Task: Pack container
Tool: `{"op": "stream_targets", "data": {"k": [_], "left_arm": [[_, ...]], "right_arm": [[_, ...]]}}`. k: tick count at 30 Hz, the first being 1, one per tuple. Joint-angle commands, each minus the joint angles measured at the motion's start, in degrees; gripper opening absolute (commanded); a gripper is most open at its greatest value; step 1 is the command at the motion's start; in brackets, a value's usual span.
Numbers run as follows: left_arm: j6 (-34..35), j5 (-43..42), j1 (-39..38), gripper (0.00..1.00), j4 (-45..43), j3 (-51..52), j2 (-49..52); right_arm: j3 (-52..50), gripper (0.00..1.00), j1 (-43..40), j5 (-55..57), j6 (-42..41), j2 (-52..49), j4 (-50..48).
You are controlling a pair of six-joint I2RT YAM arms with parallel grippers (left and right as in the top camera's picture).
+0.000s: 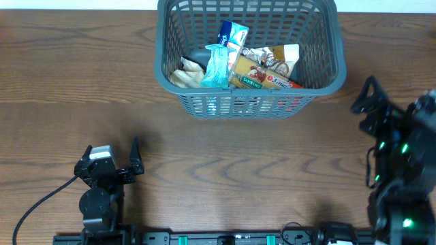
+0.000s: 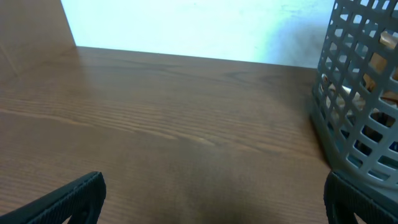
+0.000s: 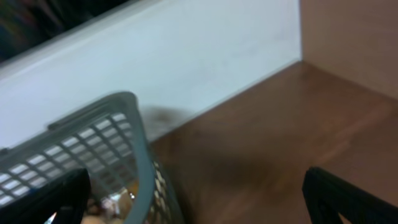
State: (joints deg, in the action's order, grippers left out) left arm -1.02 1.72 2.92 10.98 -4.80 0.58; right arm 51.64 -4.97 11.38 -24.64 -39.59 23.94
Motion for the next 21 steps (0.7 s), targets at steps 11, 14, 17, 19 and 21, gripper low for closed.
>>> {"op": "stream_targets", "data": {"k": [11,14,17,19,21], "left_arm": [[0.9,0.3,0.3,0.98,1.7,1.0,-0.3],[0.9,0.3,0.3,0.99,1.7,1.0,-0.3],[0.9,0.3,0.3,0.99,1.7,1.0,-0.3],[0.9,0.3,0.3,0.99,1.7,1.0,-0.3],[0.9,0.3,0.3,0.99,1.7,1.0,-0.3]], "right_arm": [[-28.9,0.99,8.0,2.7,-1.4,19.7,-18.8],[-31.5,0.99,10.4,4.9,0.4,21.9,-18.8],[-33.2,0.99,12.0,4.9,3.8,22.6,-19.1],[-34.0,0.99,12.6,4.9,4.9,22.6,-19.1],[-35.0,0.99,12.7,4.9,5.2,22.8,-19.4]]}}
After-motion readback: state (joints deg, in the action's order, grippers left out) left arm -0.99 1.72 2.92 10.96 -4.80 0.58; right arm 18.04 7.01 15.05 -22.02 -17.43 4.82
